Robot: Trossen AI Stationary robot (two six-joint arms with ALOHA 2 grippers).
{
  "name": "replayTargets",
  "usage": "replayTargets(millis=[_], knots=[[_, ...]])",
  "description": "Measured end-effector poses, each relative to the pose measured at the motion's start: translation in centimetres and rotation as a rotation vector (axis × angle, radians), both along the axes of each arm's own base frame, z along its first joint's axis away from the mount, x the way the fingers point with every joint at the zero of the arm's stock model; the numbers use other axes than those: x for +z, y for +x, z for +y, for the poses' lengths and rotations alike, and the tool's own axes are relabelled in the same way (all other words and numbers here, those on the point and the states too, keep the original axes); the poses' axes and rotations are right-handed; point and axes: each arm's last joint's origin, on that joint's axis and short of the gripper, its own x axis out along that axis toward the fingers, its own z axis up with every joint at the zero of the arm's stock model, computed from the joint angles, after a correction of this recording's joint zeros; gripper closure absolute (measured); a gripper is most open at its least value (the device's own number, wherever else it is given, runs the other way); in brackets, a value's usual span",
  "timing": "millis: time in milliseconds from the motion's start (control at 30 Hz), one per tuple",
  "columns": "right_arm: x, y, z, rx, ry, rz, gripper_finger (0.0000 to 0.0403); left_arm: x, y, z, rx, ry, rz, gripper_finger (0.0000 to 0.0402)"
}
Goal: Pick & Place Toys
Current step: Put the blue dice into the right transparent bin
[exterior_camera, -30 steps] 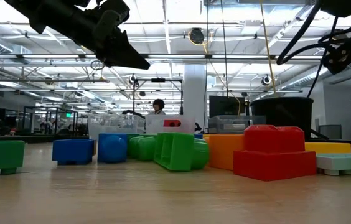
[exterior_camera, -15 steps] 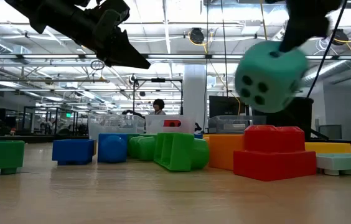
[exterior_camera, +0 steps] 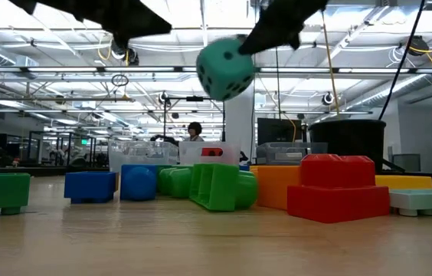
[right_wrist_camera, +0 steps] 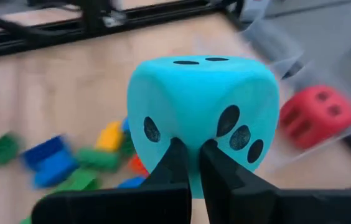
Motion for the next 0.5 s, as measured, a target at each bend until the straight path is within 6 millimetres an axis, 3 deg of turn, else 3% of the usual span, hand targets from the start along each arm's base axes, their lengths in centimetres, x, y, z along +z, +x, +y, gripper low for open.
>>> replayTargets(millis=[167,267,500], knots=[[-1.7,2.6,-4.2,0.005,-0.12,-0.027,0.04,1.3,-1.7,0.4,0.02,0.0,-0.027,0.0373],[-3.7,4.1,-6.5,-0.013,-0.187,0.009,0.0401,1.7,-2.3,0.5,0.032,0.001,-0.04,0.0373],[-7.8,6.1,-10.7,-0.076,-0.266,0.081,0.0401,1.2,-2.5,0.9,0.071,0.031,0.021,0.0373]])
